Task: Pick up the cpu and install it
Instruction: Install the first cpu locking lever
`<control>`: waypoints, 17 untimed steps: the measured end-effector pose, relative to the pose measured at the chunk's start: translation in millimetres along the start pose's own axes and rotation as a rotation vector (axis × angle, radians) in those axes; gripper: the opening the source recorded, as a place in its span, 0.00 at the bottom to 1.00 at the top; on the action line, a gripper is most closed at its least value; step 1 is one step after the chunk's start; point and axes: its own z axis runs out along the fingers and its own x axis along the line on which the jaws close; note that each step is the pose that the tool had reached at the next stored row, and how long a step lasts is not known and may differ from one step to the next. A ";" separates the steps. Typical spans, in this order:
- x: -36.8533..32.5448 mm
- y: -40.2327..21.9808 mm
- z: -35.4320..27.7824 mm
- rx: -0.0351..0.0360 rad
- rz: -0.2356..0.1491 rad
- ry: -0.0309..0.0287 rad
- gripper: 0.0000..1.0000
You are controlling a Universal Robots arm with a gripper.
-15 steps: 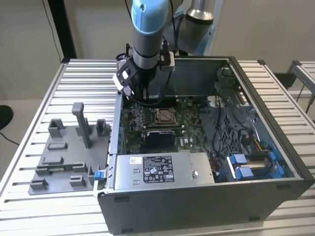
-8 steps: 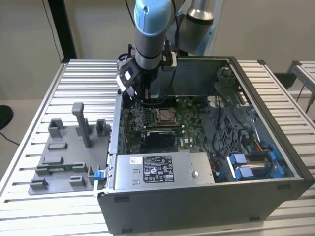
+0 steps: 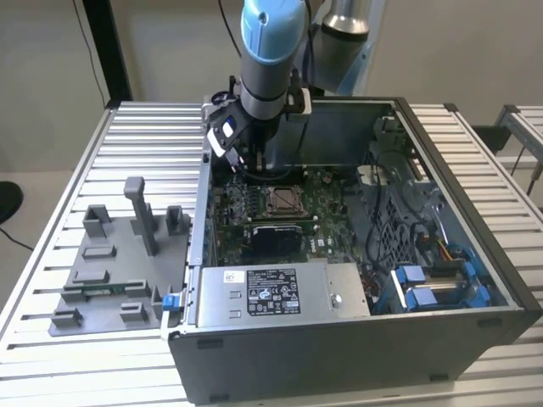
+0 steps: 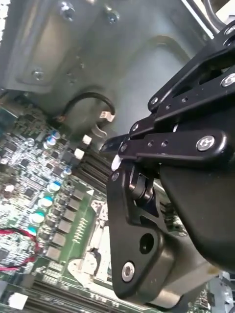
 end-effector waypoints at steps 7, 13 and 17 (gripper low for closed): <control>-0.1 11.8 -1.5 -0.0003 0.000 0.0047 0.00; 0.5 19.7 -3.3 -0.0005 0.000 0.0063 0.00; 0.8 24.1 -4.7 -0.0004 0.000 0.0068 0.00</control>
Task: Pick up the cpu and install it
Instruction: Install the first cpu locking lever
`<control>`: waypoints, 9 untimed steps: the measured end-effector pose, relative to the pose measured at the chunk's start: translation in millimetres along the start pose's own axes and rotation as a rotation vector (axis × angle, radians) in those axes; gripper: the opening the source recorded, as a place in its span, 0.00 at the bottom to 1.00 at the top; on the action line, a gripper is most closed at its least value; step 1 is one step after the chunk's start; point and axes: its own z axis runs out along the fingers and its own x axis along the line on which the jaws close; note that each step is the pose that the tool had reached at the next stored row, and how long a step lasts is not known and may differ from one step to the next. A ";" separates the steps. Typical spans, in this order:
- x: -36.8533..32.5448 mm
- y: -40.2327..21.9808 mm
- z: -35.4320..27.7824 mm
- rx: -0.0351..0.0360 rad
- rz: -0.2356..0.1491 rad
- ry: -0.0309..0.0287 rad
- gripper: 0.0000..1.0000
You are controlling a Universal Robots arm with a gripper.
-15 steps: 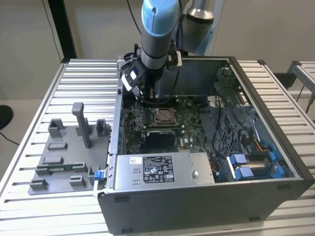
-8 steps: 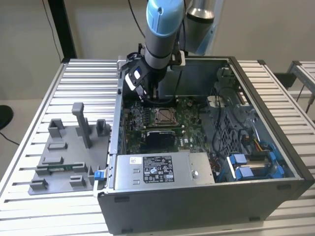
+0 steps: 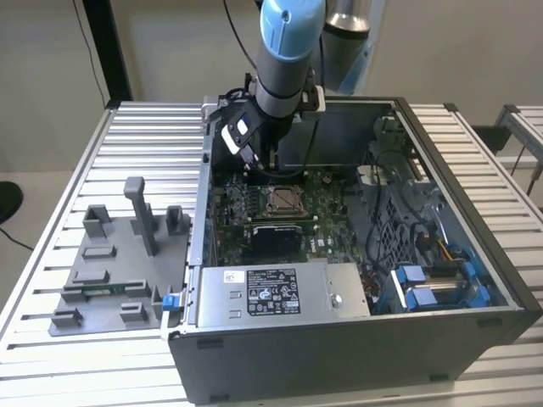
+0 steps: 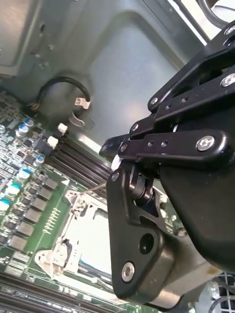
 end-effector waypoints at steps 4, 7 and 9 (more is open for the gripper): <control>0.0 1.0 -0.2 -0.0001 0.000 0.0000 0.00; -0.1 2.8 -0.3 0.0001 0.000 -0.0001 0.00; -0.1 3.1 -0.2 -0.0001 0.000 0.0001 0.00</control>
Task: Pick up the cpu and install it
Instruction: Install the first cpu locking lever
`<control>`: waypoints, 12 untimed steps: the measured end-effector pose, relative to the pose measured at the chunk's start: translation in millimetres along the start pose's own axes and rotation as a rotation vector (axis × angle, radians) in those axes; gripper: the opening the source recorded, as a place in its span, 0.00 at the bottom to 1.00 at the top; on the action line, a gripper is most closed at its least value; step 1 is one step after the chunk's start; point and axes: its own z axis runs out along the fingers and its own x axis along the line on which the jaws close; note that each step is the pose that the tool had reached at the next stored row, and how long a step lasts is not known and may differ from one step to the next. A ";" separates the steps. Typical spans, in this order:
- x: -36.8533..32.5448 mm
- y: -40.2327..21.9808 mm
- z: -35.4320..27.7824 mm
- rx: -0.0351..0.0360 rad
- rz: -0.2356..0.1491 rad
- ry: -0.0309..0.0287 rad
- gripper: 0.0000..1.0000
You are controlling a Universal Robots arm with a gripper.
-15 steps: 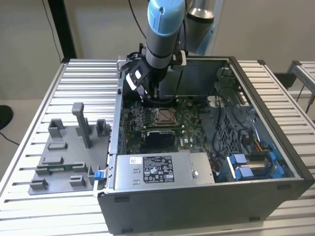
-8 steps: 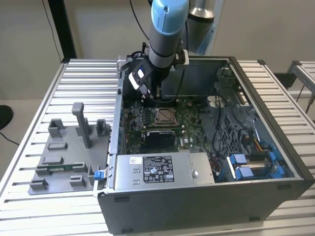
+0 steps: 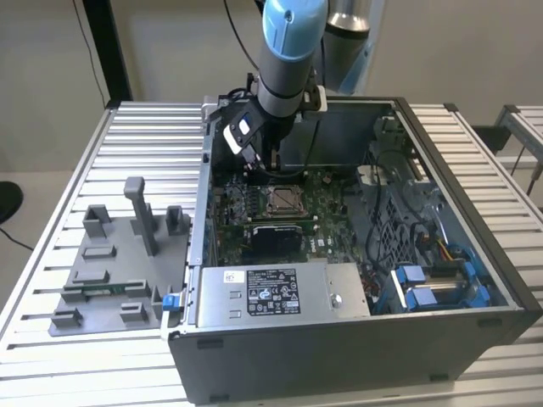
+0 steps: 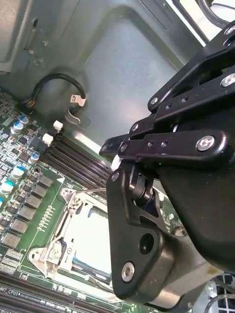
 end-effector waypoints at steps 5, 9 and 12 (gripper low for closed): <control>0.0 0.1 0.0 -0.0036 -0.002 -0.0004 0.00; 0.0 0.1 0.1 -0.0266 -0.014 -0.0019 0.00; -0.1 0.2 0.2 -0.0325 -0.017 -0.0028 0.00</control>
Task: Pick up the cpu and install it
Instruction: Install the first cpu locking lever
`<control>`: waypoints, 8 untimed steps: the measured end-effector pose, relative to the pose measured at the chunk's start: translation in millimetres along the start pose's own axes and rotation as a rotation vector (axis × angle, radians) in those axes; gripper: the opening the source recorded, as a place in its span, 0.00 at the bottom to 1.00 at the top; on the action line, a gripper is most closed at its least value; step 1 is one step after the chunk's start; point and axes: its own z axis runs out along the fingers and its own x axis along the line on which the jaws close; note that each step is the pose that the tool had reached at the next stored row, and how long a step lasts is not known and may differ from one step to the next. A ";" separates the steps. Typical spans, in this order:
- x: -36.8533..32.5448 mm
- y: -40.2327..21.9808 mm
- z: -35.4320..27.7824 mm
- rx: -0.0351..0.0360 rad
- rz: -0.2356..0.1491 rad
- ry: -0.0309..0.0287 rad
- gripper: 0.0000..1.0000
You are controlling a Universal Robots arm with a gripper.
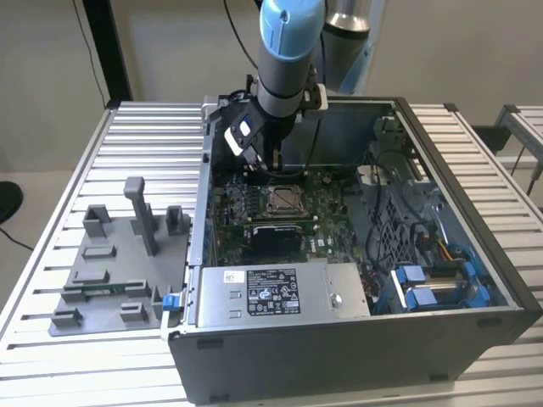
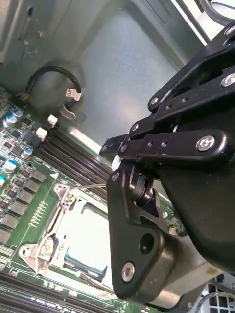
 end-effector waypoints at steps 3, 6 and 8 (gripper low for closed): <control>-0.3 -0.1 0.3 -0.0002 0.000 -0.0003 0.00; -1.3 -0.2 2.2 -0.0001 0.000 -0.0005 0.00; -1.8 -0.2 3.4 -0.0002 0.000 -0.0004 0.00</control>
